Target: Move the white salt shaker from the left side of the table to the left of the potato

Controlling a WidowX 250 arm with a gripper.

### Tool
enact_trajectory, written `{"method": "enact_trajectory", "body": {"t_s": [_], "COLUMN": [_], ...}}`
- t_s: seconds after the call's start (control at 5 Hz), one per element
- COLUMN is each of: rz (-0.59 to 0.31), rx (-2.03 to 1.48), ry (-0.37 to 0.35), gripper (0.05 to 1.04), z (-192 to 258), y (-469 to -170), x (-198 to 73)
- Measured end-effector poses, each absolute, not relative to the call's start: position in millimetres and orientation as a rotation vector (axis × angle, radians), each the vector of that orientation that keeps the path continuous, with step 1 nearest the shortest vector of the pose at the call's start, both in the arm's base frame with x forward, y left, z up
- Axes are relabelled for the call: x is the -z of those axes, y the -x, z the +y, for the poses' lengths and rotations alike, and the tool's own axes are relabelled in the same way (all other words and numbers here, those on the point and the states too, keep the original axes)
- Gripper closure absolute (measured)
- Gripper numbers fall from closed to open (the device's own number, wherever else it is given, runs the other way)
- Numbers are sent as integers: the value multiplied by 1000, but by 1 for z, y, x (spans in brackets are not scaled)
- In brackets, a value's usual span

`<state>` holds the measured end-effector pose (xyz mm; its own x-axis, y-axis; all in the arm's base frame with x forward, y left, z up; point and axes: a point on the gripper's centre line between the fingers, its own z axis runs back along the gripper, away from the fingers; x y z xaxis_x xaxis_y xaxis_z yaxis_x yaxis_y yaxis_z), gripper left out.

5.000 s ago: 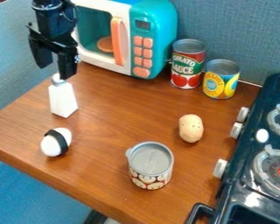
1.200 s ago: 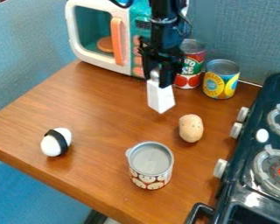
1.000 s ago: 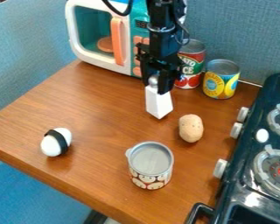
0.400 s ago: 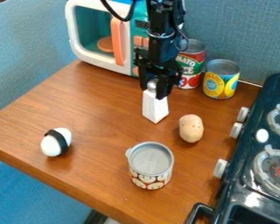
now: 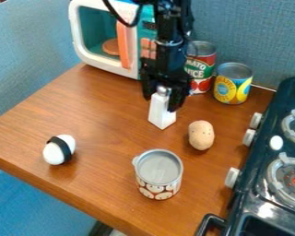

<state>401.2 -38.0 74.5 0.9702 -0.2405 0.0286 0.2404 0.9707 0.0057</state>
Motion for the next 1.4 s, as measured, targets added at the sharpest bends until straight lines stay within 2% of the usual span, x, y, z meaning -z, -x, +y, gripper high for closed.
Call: {"method": "enact_trajectory", "body": {"t_s": [0.2,0.4,0.6,0.8,1.0,1.2,1.4], "rz": [-205,-357,-402,-291,-117,-38,-32], "rx": [209,121,98,112,177,253,313], "ry": [70,76,-47,-138,-194,-175,-108], "gripper": [78,79,80,82,82,82,82], "z": [-37,-1,25,46,60,60,63], "y": [-388,-353,-318,-303,-300,-301,-300], "x": [-136,-179,-197,-171,-128,-106,-97]}}
